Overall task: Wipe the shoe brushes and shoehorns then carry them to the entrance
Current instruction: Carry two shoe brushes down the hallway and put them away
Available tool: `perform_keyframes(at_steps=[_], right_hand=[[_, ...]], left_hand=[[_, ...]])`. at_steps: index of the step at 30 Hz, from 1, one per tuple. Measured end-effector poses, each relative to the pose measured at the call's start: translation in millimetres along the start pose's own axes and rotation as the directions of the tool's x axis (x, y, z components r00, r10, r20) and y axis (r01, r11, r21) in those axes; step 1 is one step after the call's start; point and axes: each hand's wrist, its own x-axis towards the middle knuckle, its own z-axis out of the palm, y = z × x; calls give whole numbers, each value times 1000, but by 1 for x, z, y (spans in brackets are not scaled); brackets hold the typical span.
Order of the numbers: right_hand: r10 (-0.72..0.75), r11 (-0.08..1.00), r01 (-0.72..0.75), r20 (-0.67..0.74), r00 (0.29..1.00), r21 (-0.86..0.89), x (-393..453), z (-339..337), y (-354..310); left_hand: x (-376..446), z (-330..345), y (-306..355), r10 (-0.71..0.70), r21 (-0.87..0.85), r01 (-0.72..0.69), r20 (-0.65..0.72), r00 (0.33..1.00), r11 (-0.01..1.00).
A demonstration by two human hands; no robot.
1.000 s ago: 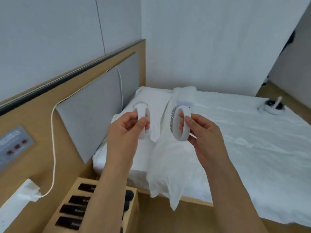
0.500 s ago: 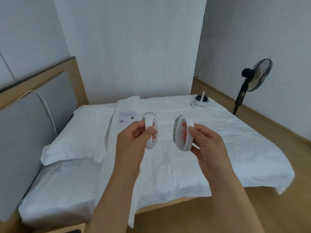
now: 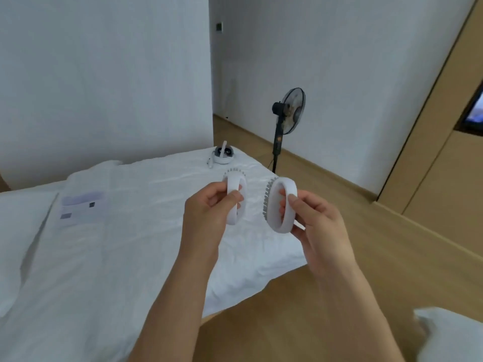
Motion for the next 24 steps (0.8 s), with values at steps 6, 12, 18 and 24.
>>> perform_keyframes(at_steps=[6,12,18,24], right_hand=[[-57,998,50,-214,975,-37,24,-95,-20],[-119,993,102,-385,915,-64,53,-165,-28],[-122,992,99,-486,865,-73,113,-206,-16],[-91,995,62,-505,858,-73,218,-230,-12]], left_hand=[[20,120,-8,38,9,-41,233,972,999],[38,214,-33,38,-43,-23,412,910,999],[88,287,-61,34,-88,13,507,861,996],[177,352,-80,40,-116,24,521,853,993]])
